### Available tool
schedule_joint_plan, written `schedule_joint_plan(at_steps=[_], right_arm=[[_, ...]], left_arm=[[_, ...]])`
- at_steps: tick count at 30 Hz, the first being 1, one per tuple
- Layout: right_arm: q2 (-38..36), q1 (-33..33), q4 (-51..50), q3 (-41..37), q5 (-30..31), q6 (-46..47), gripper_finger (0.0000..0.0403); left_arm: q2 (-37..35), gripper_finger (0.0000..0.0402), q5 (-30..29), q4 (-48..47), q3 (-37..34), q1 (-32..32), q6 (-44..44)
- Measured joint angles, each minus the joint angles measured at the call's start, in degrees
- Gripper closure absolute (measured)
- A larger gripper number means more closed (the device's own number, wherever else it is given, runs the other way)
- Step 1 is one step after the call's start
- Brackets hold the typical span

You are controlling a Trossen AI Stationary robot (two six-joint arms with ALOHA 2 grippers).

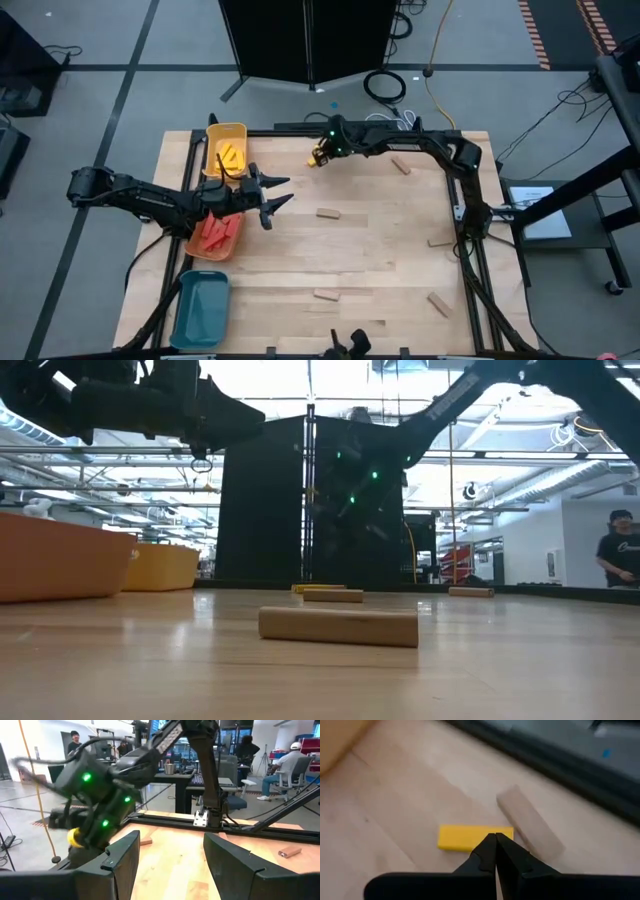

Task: Sort blocks
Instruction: Put the yellow block in the yellow bin

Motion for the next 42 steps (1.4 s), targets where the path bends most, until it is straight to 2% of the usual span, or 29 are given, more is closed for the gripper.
schedule_joint_plan(at_steps=[2, 9, 17, 21, 30, 36, 42], right_arm=[[1.47, -0.67, -1.66, 0.99, -2.27, -0.28, 0.0403], [5.28, -0.55, -5.58, 6.80, -1.35, -0.03, 0.0403], [14.58, -0.55, -30.27, 26.29, -0.70, -3.51, 0.0403], [17.43, -0.20, -37.75, 31.64, -0.50, -4.72, 0.0403], [17.31, 0.07, -38.57, 32.42, -0.92, -5.57, 0.0403], [15.64, 1.33, -30.25, 32.53, -0.93, -4.81, 0.0403], [16.07, 2.19, -28.76, 32.44, -0.59, -2.66, 0.0403]], left_arm=[[0.00, 0.0185, 0.12, 0.23, 0.00, -0.03, -0.02], [0.00, 0.0185, 0.18, 1.01, 0.00, -0.12, -0.04], [0.00, 0.0185, 0.18, 2.04, 0.04, -0.16, -0.02], [-0.02, 0.0185, 0.18, 2.33, 0.09, -0.16, 0.00], [-0.02, 0.0185, 0.18, 2.22, 0.11, -0.16, 0.46], [-0.02, 0.0185, 0.18, 1.91, 0.11, -0.16, 0.50], [-0.02, 0.0185, 0.19, 2.12, 0.11, -0.16, 0.50]])
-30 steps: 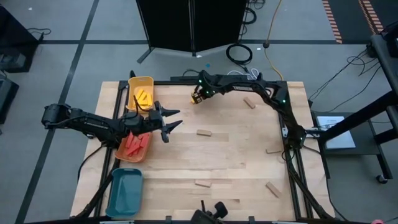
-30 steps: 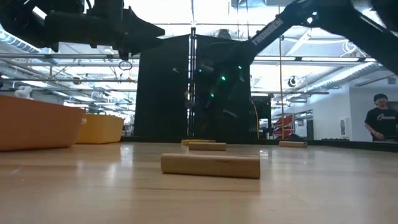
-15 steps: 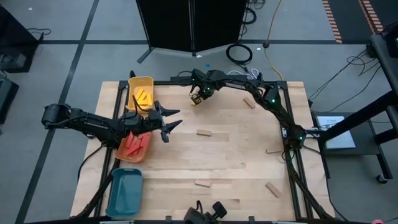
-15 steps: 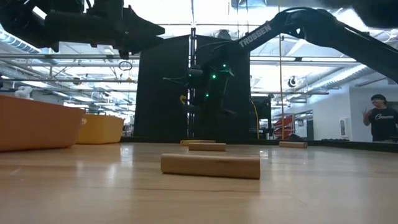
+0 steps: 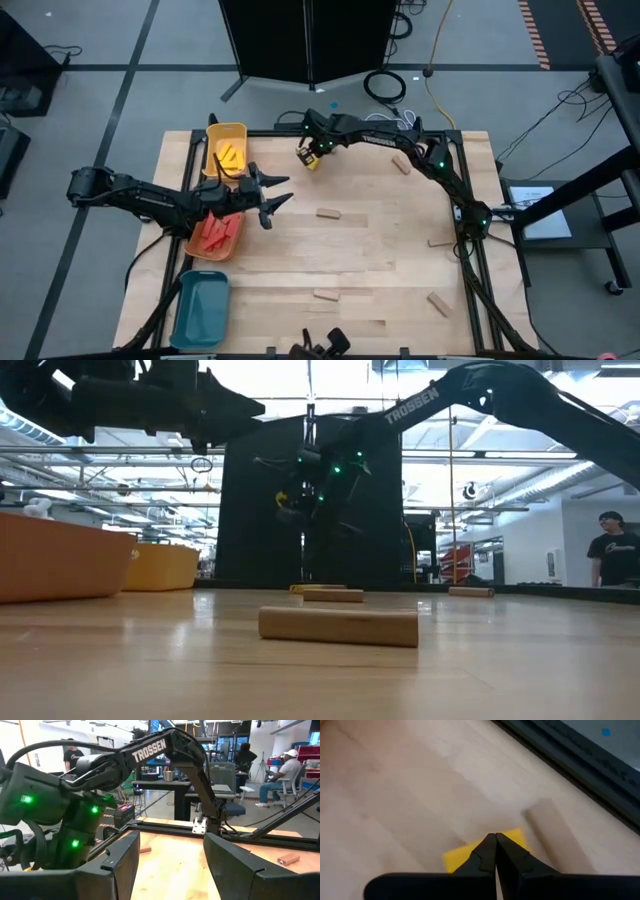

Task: Sort blocks
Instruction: Put the yellow block in the yellow bin

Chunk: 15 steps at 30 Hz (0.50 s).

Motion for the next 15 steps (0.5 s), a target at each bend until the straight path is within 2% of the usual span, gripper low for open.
schedule_joint_plan(at_steps=[7, 15], right_arm=[[0.00, 2.77, -0.42, 0.00, 4.11, 0.18, 0.0403], [0.33, 4.14, -1.08, -0.04, 4.18, 1.94, 0.0403]], left_arm=[[0.00, 0.0185, 1.22, 1.92, 0.00, 0.00, -0.10], [0.00, 0.0185, 5.57, 5.30, 0.00, -0.22, -0.50]])
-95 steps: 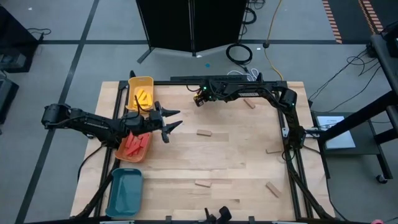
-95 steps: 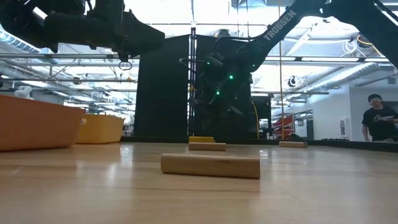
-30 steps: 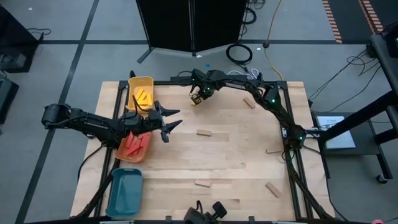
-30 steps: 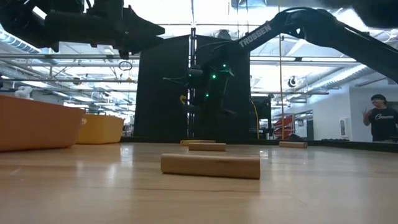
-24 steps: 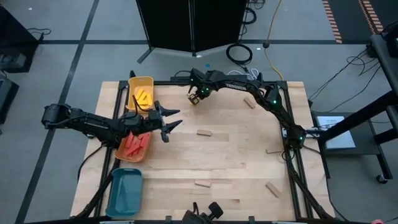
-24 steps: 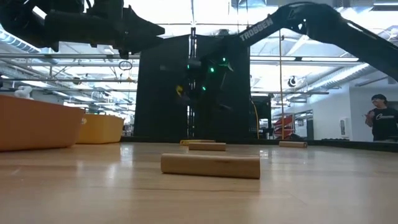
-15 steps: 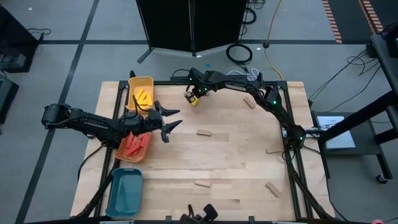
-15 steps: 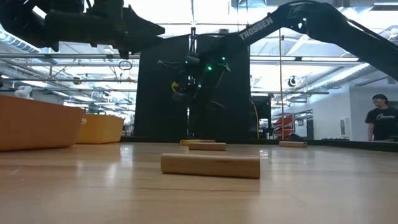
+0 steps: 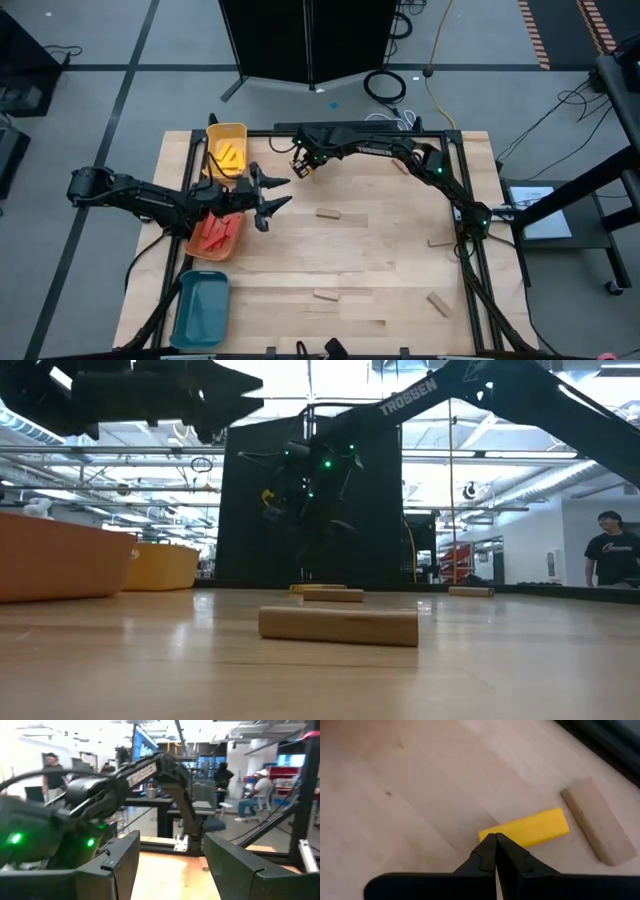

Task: Sort blocks
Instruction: Put the yellow block in the yellow bin

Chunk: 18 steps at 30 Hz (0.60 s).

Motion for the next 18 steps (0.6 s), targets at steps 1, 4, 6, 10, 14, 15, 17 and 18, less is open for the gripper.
schedule_joint_plan(at_steps=[1, 4, 6, 10, 14, 15, 17, 18], right_arm=[[0.15, 0.00, 0.04, -0.34, 0.01, 0.44, 0.0403], [0.89, 0.15, -0.23, -0.43, 0.73, 1.43, 0.0403], [0.92, 0.75, -0.68, -0.53, 1.81, 2.10, 0.0403], [0.86, 1.10, -0.27, -0.44, 2.85, 4.36, 0.0403], [0.88, 0.76, -0.38, -0.44, 3.21, 6.09, 0.0403], [0.86, 0.84, -0.49, -0.44, 3.11, 6.57, 0.0403], [0.88, 0.94, -0.45, -0.44, 1.67, 7.34, 0.0403], [0.88, 0.95, -0.18, -0.46, 0.07, 7.84, 0.0403]], left_arm=[[0.00, 0.0185, 0.51, 0.31, 0.00, 0.00, 0.00], [0.00, 0.0185, 1.52, 0.38, 0.00, 0.00, -0.02], [0.00, 0.0185, 1.55, 0.41, 0.02, 0.00, -0.04], [0.00, 0.0185, 1.87, 0.46, 0.02, -0.04, -0.07], [0.00, 0.0185, 1.91, 0.47, 0.00, -0.31, -0.04], [0.00, 0.0185, 1.92, 0.53, 0.01, -0.42, -0.05], [0.00, 0.0185, 1.92, 1.23, 0.01, -0.75, -0.04], [0.00, 0.0185, 1.92, 1.75, 0.01, -0.97, -0.04]])
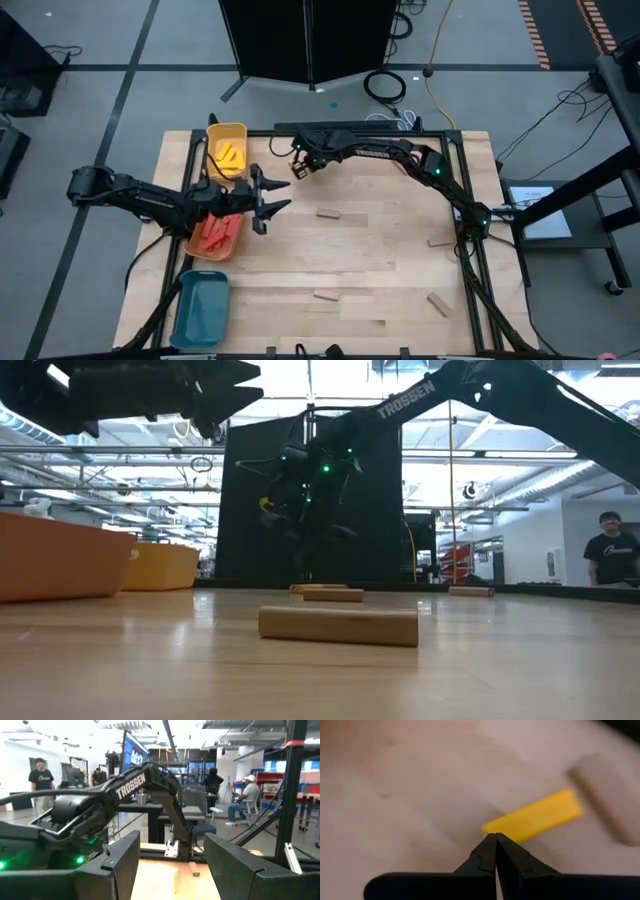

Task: Sort blocks
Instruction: Put the yellow block in the yellow bin

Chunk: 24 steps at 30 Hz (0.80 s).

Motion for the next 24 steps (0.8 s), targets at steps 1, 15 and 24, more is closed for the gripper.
schedule_joint_plan(at_steps=[1, 15, 24], right_arm=[[0.00, 0.00, 0.62, 0.00, -1.82, 0.33, 0.0403], [2.51, 0.90, 3.71, 0.26, -2.56, 1.89, 0.0403], [-0.07, -0.31, 4.92, 0.50, -2.87, 1.51, 0.0403]], left_arm=[[-0.03, 0.0185, 0.00, 0.41, 0.01, -0.29, 0.00], [-3.65, 0.0185, 2.51, -1.00, 0.01, -2.66, 0.25], [-3.85, 0.0185, 2.58, -1.80, 0.01, -2.78, 0.49]])
